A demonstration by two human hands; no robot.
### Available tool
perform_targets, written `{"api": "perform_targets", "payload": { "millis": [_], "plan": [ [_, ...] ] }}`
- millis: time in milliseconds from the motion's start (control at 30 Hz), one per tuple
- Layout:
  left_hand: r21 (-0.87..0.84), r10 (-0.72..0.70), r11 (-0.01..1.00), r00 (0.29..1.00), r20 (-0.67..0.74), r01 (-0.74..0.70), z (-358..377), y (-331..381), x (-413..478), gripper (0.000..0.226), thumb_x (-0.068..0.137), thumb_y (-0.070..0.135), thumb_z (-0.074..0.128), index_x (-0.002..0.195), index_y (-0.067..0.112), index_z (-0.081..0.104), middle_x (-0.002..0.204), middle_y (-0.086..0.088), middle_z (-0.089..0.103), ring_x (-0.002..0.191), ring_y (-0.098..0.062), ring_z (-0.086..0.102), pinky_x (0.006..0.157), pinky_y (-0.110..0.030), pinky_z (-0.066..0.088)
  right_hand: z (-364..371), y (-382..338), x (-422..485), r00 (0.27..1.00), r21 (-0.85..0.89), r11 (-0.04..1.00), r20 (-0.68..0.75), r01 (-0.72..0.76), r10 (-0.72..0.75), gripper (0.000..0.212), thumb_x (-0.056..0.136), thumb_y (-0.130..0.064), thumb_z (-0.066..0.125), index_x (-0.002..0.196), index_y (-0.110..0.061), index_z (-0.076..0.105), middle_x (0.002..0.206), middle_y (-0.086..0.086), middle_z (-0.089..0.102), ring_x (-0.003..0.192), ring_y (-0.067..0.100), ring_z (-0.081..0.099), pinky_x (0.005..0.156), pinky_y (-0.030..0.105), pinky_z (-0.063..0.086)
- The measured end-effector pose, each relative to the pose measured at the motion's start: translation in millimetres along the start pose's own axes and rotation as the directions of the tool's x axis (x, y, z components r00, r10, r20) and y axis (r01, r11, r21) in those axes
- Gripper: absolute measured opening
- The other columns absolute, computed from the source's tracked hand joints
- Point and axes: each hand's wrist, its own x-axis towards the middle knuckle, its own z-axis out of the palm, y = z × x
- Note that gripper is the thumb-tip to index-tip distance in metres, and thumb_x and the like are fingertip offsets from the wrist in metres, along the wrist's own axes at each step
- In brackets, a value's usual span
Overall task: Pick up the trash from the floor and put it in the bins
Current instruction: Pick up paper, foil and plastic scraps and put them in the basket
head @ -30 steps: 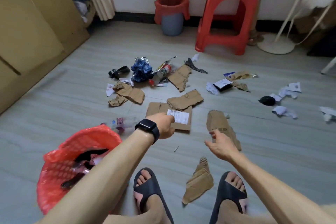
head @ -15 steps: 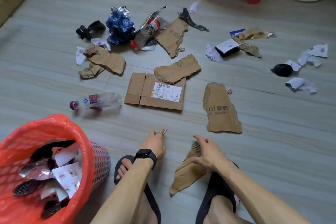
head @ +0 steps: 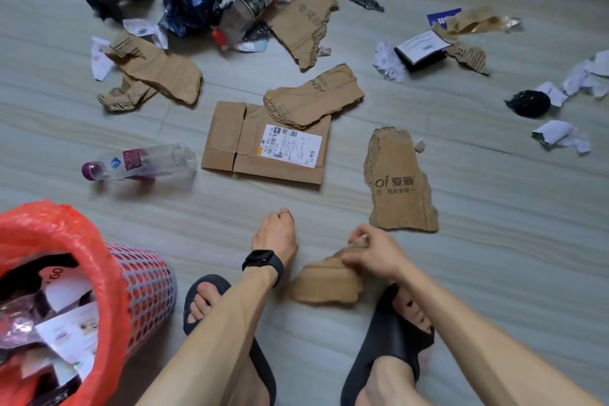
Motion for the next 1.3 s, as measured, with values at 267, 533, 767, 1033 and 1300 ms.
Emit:
{"api": "perform_targets", "payload": {
  "millis": [267,533,767,1033,1300],
  "plan": [
    [-0.147,-0.109,0.984,0.991,-0.074,0.098,-40.0,2.1,26.6,0.017,0.094,0.032,0.046,0.104,0.022,0.054,0.112,-0.003,0.062,0.104,-0.029,0.057,0.080,-0.036,0.047,-92.9,27.1,25.0,0.865,0.604,0.797,-0.401,0.003,0.301,0.025,0.079,-0.042,0.079,0.081,-0.020,0.068,0.094,0.007,0.073,0.083,0.020,0.065,0.075,0.032,0.051],
    [-0.098,0.104,0.988,0.984,-0.145,-0.119,-50.8,27.4,49.6,0.015,0.092,0.029,0.052,0.098,0.016,0.057,0.117,-0.004,0.050,0.106,-0.028,0.051,0.085,-0.037,0.046,-74.8,36.5,37.8,0.831,0.188,0.948,-0.458,-0.257,0.316,0.049,0.080,-0.047,0.076,0.107,-0.015,0.052,0.127,0.014,0.044,0.117,0.040,0.048,0.100,0.040,0.039],
    [-0.032,0.138,0.990,0.990,0.028,-0.137,-55.5,40.0,50.0,0.004,0.092,0.024,0.048,0.093,0.020,0.049,0.106,-0.003,0.056,0.097,-0.026,0.055,0.080,-0.035,0.046,-60.2,32.1,33.7,0.844,0.204,0.918,-0.364,-0.341,0.395,0.061,0.080,-0.046,0.076,0.121,-0.010,0.048,0.118,0.014,0.065,0.111,0.036,0.060,0.085,0.037,0.047],
    [-0.068,0.138,0.986,0.979,-0.149,-0.150,-145.5,11.6,-10.0,0.005,0.090,0.025,0.053,0.090,0.021,0.054,0.090,-0.002,0.064,0.090,-0.026,0.061,0.078,-0.035,0.051,-42.3,9.4,-13.6,0.909,0.376,0.905,-0.273,-0.199,0.314,0.029,0.092,-0.034,0.063,0.109,-0.011,0.061,0.102,0.003,0.063,0.107,0.031,0.060,0.085,0.033,0.044],
    [-0.149,-0.031,0.988,0.899,-0.438,-0.038,-241.7,-70.1,-116.5,0.006,0.086,0.032,0.058,0.086,0.026,0.056,0.085,-0.001,0.068,0.087,-0.028,0.063,0.077,-0.036,0.052,-25.9,-103.7,-72.1,0.904,0.498,0.861,-0.409,0.107,0.124,0.023,0.095,-0.031,0.050,0.108,-0.012,0.048,0.103,0.011,0.062,0.100,0.033,0.057,0.084,0.039,0.045]
  ]
}}
